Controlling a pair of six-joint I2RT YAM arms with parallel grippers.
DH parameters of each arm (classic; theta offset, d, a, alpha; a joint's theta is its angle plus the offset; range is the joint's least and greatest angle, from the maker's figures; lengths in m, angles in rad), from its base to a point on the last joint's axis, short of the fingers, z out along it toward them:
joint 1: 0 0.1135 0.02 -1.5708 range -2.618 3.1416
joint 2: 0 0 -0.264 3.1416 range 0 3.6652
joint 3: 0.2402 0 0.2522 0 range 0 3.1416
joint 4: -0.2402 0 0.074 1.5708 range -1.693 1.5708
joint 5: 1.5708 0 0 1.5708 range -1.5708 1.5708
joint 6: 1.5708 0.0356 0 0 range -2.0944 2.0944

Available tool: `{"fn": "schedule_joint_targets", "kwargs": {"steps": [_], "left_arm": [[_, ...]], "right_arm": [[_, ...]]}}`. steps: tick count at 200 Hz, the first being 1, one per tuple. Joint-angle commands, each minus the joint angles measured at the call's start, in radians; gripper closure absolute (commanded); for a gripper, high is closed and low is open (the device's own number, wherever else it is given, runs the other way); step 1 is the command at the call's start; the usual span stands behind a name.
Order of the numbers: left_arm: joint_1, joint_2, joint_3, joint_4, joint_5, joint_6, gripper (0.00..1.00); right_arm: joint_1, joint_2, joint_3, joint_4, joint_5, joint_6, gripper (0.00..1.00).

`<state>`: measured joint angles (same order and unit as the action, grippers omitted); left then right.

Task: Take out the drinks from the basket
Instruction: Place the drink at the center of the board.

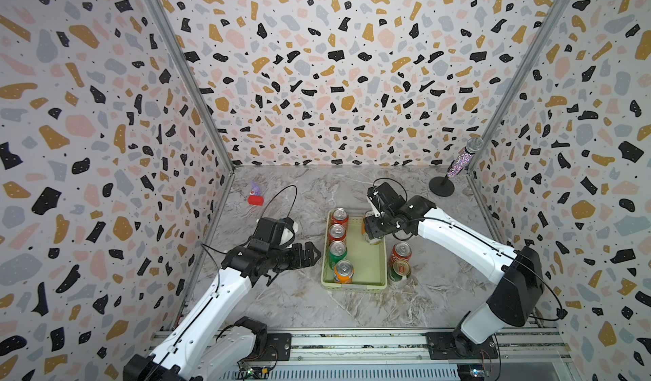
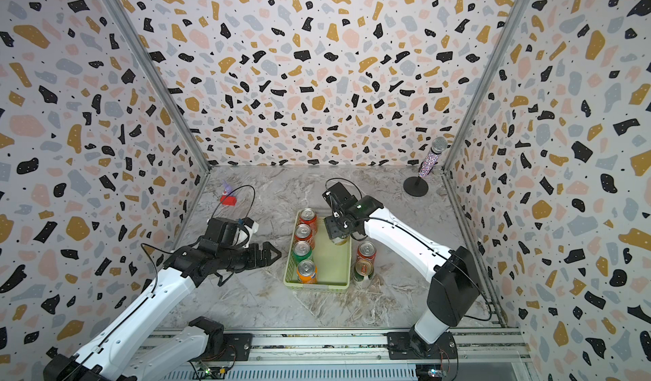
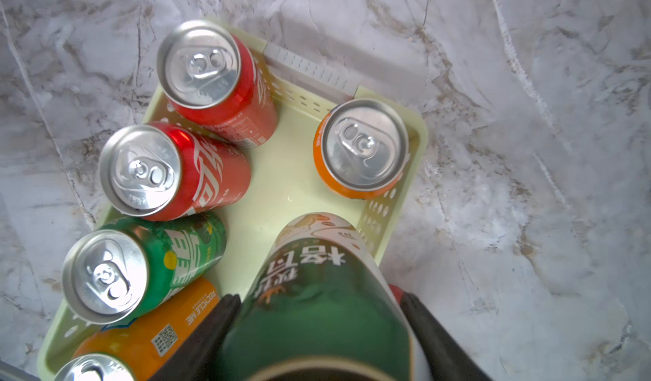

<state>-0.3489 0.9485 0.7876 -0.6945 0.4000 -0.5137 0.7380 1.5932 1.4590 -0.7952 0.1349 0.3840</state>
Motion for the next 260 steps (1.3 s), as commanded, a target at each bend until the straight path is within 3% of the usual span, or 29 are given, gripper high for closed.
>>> {"fn": "schedule_joint_targets", "kwargs": {"steps": [1, 43, 105, 260], "left_arm": [[-0.004, -0.004, 0.009, 0.016, -0.002, -0.002, 0.0], [-0.004, -0.005, 0.009, 0.015, -0.001, -0.002, 0.0], [-0.004, 0.002, 0.007, 0.017, 0.003, -0.003, 0.0], [-0.003, 0.014, 0.008, 0.019, 0.01, -0.006, 0.0]], "right_arm": [[-0.042, -0.097, 0.075, -0.018, 0.033, -0.035, 0.68], [-0.11, -0.111, 0.092, -0.044, 0.069, -0.066, 0.67], [-0.219, -0.067, 0.04, -0.012, 0.015, -0.078, 0.66], [-0.222, 0.059, -0.136, 0.146, 0.015, -0.009, 0.66]]}}
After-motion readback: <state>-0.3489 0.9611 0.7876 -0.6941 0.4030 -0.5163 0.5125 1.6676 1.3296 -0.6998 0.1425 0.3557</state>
